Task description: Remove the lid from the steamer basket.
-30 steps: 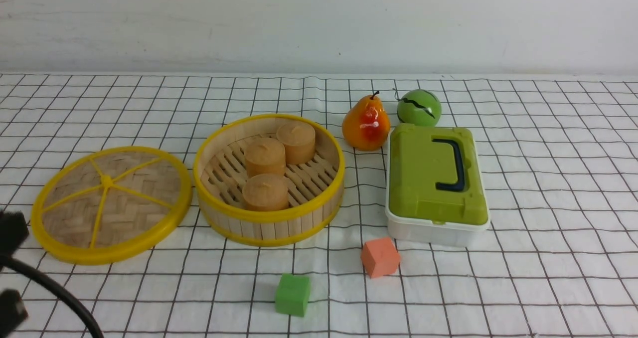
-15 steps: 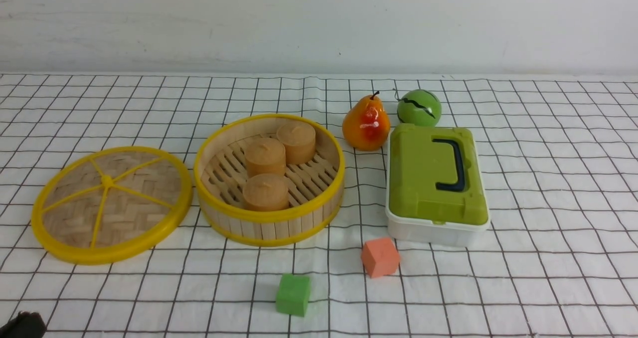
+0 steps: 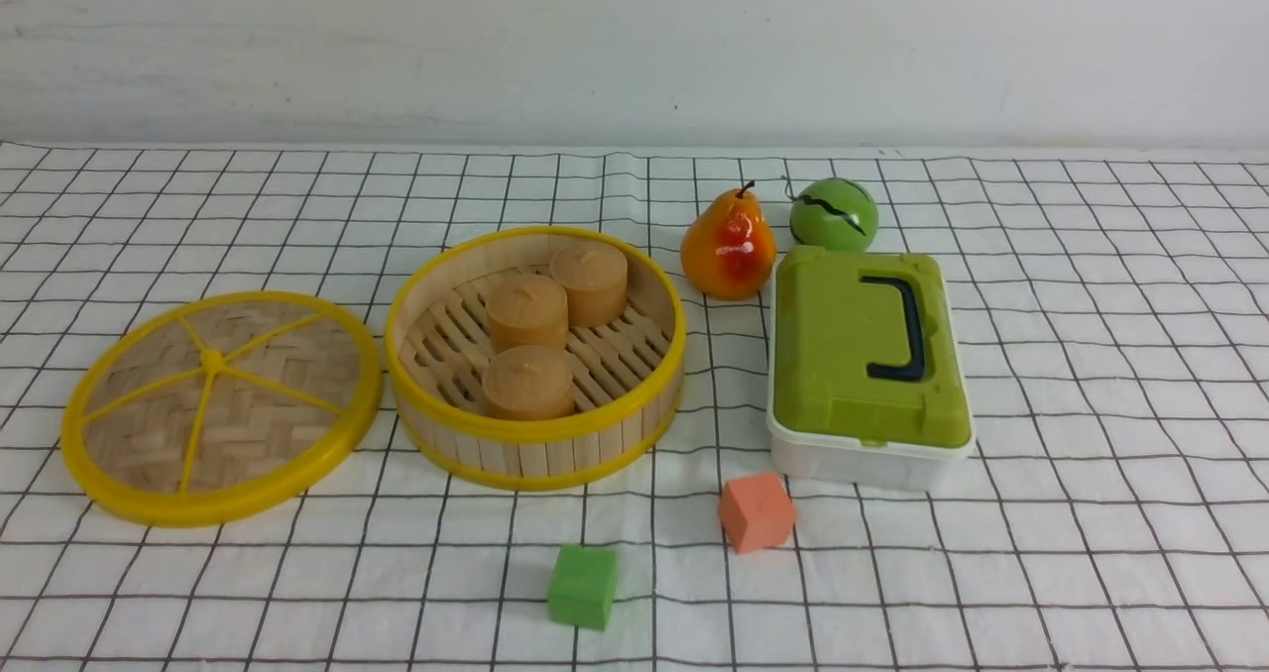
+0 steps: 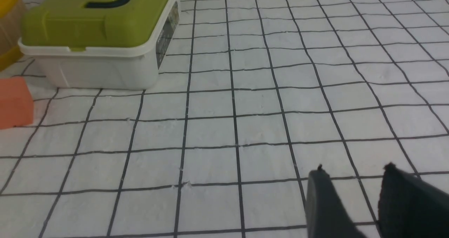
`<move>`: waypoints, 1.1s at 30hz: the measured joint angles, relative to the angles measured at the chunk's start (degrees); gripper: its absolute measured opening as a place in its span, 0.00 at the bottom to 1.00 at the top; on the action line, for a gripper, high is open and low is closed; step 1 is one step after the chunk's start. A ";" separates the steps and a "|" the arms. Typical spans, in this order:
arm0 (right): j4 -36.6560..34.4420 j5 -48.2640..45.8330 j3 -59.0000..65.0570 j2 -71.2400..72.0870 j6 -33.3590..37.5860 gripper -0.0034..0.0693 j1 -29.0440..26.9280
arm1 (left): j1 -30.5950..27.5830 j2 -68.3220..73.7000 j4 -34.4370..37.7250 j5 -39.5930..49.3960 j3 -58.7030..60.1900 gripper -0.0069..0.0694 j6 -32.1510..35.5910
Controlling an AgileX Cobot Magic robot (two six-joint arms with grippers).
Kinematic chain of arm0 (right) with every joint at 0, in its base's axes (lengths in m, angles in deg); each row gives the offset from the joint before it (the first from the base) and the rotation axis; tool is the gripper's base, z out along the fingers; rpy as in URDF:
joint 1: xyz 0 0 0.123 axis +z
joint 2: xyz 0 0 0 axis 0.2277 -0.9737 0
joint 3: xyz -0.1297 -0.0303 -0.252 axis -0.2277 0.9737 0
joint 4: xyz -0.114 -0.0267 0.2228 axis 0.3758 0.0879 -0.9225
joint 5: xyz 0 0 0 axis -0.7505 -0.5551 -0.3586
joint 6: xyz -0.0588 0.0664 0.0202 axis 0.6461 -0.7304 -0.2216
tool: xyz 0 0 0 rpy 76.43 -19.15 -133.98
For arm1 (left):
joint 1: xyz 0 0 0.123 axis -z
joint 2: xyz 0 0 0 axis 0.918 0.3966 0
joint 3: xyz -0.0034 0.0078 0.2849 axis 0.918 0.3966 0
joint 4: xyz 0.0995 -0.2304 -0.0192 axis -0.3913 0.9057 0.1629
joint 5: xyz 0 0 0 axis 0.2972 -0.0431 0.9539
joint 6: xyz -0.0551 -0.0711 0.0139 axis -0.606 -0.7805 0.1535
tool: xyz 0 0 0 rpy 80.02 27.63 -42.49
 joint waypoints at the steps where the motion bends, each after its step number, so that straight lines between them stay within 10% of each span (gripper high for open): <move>1: 0.00 0.00 0.00 0.00 0.00 0.38 0.00 | 0.12 0.00 -0.14 0.20 0.00 0.07 0.23; 33: 0.00 0.00 0.00 0.00 0.00 0.38 0.00 | 0.29 0.00 1.25 0.64 0.00 0.07 3.66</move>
